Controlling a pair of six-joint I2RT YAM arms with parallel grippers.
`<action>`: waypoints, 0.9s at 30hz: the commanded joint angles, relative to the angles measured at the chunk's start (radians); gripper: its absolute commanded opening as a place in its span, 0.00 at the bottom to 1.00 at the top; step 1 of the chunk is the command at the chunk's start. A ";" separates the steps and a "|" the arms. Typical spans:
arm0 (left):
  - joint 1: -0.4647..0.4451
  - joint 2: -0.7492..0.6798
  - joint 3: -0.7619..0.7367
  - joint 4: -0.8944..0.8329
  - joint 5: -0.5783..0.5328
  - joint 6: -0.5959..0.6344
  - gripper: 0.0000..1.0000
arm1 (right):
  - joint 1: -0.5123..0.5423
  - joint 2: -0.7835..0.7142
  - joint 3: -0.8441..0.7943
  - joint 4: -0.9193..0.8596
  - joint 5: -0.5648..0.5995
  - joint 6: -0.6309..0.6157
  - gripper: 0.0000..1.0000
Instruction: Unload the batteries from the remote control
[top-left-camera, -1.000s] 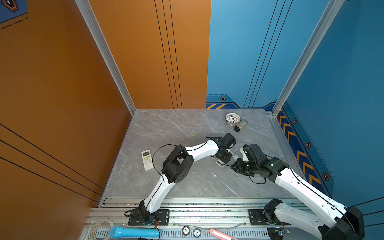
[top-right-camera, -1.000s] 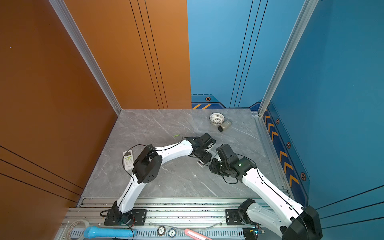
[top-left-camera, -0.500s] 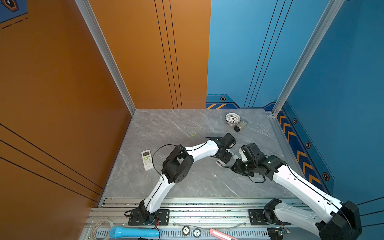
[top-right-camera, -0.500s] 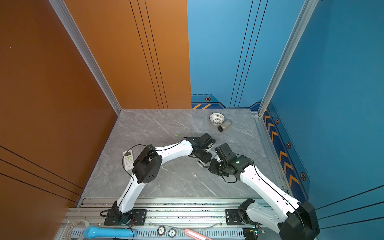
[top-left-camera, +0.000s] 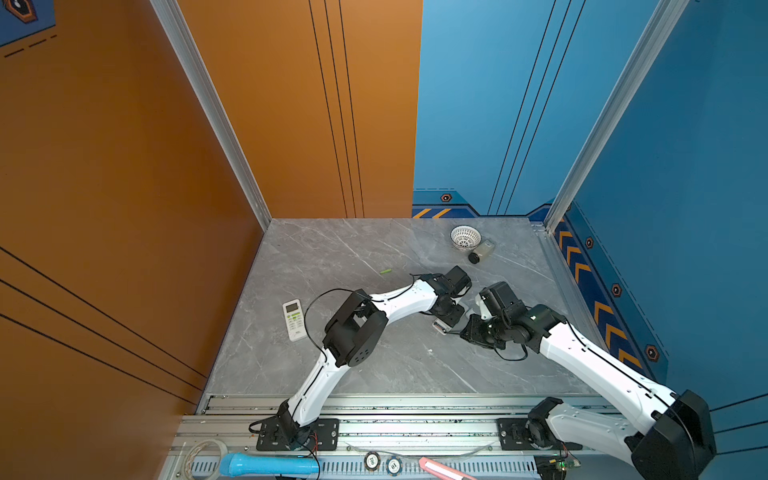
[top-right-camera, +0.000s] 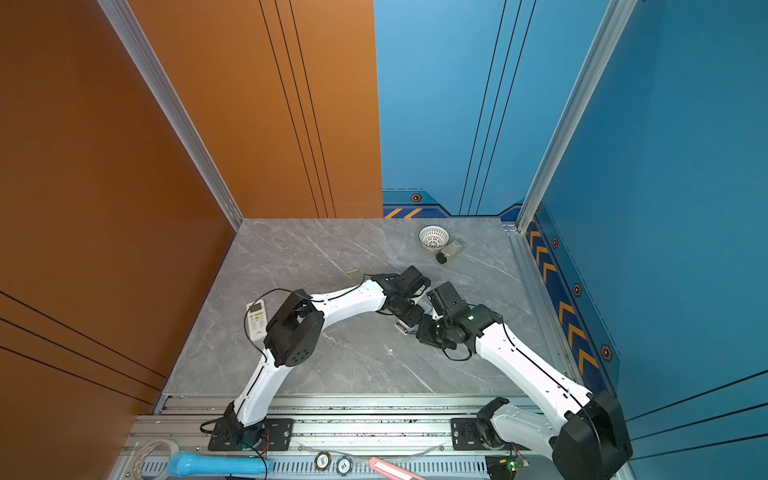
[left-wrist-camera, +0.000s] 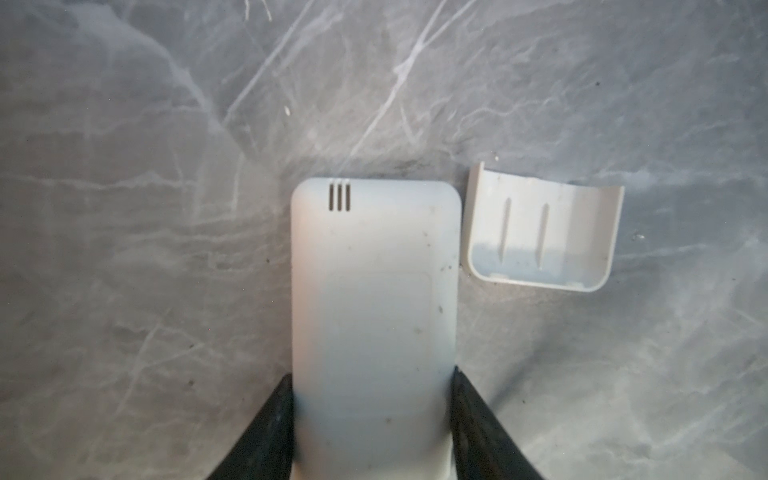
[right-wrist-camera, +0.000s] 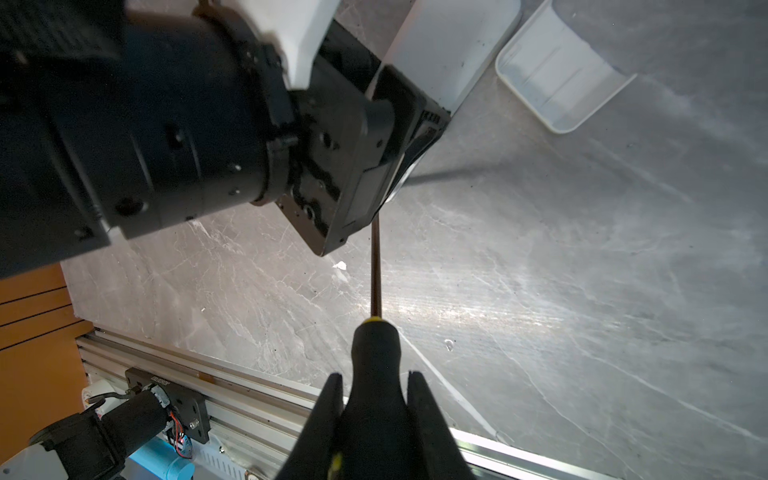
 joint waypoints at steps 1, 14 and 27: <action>-0.015 0.013 -0.037 -0.049 -0.006 -0.012 0.00 | -0.008 0.008 0.035 -0.038 0.020 -0.027 0.00; -0.015 0.018 -0.033 -0.047 -0.005 -0.011 0.00 | -0.022 0.022 0.048 -0.073 0.040 -0.043 0.00; -0.015 0.019 -0.033 -0.045 -0.005 -0.012 0.00 | -0.028 0.033 0.070 -0.037 0.023 -0.033 0.00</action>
